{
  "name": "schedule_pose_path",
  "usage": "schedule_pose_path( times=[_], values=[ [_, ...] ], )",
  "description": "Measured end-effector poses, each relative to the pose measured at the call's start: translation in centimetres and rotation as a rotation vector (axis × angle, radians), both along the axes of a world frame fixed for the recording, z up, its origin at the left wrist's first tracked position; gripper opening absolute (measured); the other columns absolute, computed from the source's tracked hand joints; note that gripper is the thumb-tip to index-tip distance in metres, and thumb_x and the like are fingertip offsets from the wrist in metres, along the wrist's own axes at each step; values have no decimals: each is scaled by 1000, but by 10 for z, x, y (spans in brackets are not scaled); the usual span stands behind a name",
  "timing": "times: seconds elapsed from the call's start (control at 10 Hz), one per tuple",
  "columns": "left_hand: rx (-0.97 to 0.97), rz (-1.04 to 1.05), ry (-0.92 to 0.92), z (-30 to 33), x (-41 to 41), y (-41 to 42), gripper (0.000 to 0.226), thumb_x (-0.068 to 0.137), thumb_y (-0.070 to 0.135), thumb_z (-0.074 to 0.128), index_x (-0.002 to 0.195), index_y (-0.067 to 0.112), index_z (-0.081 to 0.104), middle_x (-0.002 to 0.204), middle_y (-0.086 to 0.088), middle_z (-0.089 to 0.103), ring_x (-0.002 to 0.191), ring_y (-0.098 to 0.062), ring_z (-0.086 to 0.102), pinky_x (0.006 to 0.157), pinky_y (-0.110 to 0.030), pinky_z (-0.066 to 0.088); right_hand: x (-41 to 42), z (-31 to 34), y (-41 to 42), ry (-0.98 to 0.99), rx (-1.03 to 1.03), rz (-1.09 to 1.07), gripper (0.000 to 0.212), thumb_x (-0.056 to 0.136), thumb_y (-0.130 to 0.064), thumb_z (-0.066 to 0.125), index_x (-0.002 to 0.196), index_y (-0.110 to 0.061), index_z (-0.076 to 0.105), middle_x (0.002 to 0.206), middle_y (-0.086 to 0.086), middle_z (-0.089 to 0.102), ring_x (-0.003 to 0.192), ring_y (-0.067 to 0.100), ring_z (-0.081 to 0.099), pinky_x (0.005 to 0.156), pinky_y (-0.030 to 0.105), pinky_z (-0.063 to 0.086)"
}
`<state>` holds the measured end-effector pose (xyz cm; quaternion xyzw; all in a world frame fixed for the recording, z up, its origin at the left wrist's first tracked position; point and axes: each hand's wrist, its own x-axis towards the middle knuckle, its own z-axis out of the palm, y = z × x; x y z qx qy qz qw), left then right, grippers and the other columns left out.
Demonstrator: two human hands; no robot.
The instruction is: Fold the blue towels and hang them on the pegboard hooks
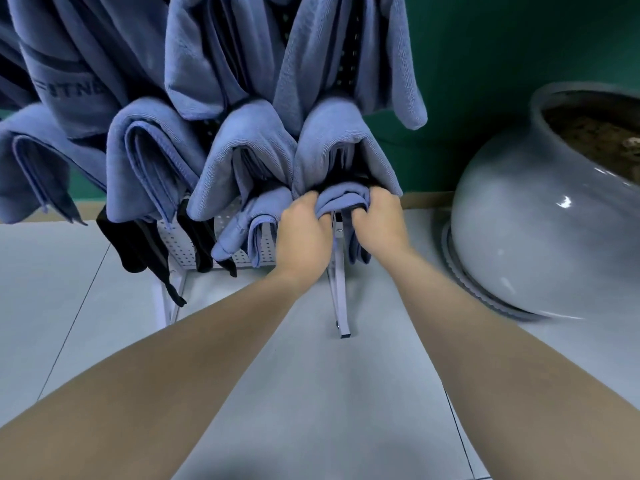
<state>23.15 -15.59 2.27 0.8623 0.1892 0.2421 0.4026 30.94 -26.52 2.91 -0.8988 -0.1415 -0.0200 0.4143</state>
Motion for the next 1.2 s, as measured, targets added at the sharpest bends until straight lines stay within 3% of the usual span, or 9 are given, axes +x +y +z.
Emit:
schedule_pose_path(
  times=[0.2,0.3,0.4,0.6,0.8,0.9,1.0,1.1,1.2],
  values=[
    [-23,-9,9,-27,-1,2,30,89,7,40,106,15,64,92,-5,70,84,-28,67,79,-46,57,-12,-25,4,-47,65,32,23,85,-2,52,89,-21,64,75,-3,60,73,27,55,61,30,38],
    [-95,-14,76,-37,-3,4,37,82,15,37,109,17,62,94,-5,70,87,-27,70,80,-48,58,-18,-36,8,-37,81,3,29,85,-3,52,104,-17,69,74,-7,59,78,31,57,65,33,42],
    [-141,12,102,-50,-2,8,26,88,7,43,106,14,61,91,-6,70,84,-27,70,79,-47,58,-22,-45,9,-17,66,4,33,89,-4,54,113,-20,68,75,-7,60,79,31,58,67,37,47],
    [-167,-4,84,-82,-9,21,22,101,4,50,118,4,62,106,-7,64,97,-20,56,92,-35,48,-29,-68,6,76,9,10,36,84,-24,41,110,-23,65,75,2,72,77,31,64,68,39,53],
    [-200,-31,53,-93,-25,25,17,106,14,48,113,9,63,97,-1,60,90,-16,53,84,-26,44,-36,-76,4,75,-40,-32,11,100,-23,54,104,-18,63,70,-4,57,65,22,52,60,30,34],
    [-233,-39,56,-90,-33,24,14,106,20,51,110,12,63,96,2,61,91,-15,55,86,-27,45,-42,-79,2,107,-42,-33,11,100,-30,59,105,-21,61,72,-7,58,69,19,55,61,30,37],
    [-315,-57,91,-84,-46,23,14,106,25,55,114,16,63,94,7,62,89,-12,57,83,-24,43,-57,-81,-2,150,-23,-17,29,98,-33,65,121,-16,63,89,-3,64,83,20,56,69,30,40],
    [-357,-69,173,-76,-62,26,20,104,29,59,120,18,63,106,2,71,101,-15,65,90,-29,50,-72,-73,-8,183,-21,-8,32,98,-35,67,124,-16,61,88,-8,61,91,24,61,68,29,38],
    [-375,-109,230,-73,-77,31,40,101,33,64,138,17,58,130,5,66,125,-13,59,103,-26,43,-85,-67,-12,190,-59,-46,45,99,-39,65,134,-15,52,115,4,68,109,29,63,72,32,40]
  ],
)
